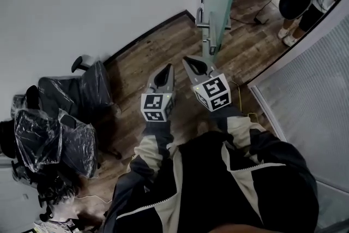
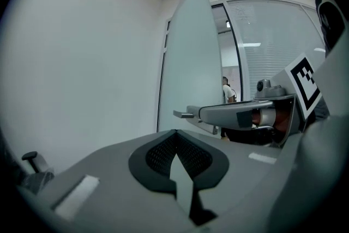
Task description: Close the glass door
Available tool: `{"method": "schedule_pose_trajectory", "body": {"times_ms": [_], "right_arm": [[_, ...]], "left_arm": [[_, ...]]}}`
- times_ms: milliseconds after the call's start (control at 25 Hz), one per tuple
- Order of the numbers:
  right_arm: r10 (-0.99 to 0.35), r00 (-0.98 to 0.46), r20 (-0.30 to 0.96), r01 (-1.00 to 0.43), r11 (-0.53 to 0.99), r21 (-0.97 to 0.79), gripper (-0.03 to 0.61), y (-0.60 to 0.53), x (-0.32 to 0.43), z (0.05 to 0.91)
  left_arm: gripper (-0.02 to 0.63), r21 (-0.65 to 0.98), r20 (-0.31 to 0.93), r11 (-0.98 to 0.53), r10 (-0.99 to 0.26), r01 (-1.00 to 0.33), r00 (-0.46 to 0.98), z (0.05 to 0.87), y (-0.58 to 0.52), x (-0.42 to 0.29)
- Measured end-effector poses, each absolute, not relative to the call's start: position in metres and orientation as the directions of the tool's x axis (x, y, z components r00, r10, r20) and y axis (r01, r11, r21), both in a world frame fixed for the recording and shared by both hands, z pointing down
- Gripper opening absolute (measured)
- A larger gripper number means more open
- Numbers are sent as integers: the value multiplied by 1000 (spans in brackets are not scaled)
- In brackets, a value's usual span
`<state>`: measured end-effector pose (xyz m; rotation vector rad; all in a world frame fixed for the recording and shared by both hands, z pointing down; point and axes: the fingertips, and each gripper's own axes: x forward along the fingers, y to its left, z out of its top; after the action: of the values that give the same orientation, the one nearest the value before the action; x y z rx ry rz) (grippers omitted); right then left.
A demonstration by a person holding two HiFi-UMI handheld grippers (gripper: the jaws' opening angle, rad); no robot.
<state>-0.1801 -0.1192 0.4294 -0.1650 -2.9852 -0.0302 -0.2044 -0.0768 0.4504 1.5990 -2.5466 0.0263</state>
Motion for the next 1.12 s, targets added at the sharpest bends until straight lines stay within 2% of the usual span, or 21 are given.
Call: {"method": "schedule_pose_trajectory", "body": {"times_ms": [280, 520, 720, 920, 1120], "right_arm": [[85, -986, 144, 85, 996, -2, 5, -144, -222, 422], [-48, -988, 148, -47, 999, 10, 5, -157, -248, 417], [-254, -956, 149, -253, 967, 27, 5, -181, -258, 411], [-490, -865, 109, -492, 870, 9, 5, -216, -247, 400], [-619, -773, 143, -621, 783, 32, 5, -232, -229, 401]], "left_arm": [[9, 45, 131, 389, -915, -920, -380, 445, -117, -247], [9, 53, 117, 226, -969, -973, -219, 446, -157, -281], [9, 44, 80, 9, -997, -999, -5, 430, -191, -292], [9, 6, 55, -206, -977, -979, 206, 408, -219, -292], [9, 40, 54, -318, -946, -947, 320, 413, -224, -291]]}}
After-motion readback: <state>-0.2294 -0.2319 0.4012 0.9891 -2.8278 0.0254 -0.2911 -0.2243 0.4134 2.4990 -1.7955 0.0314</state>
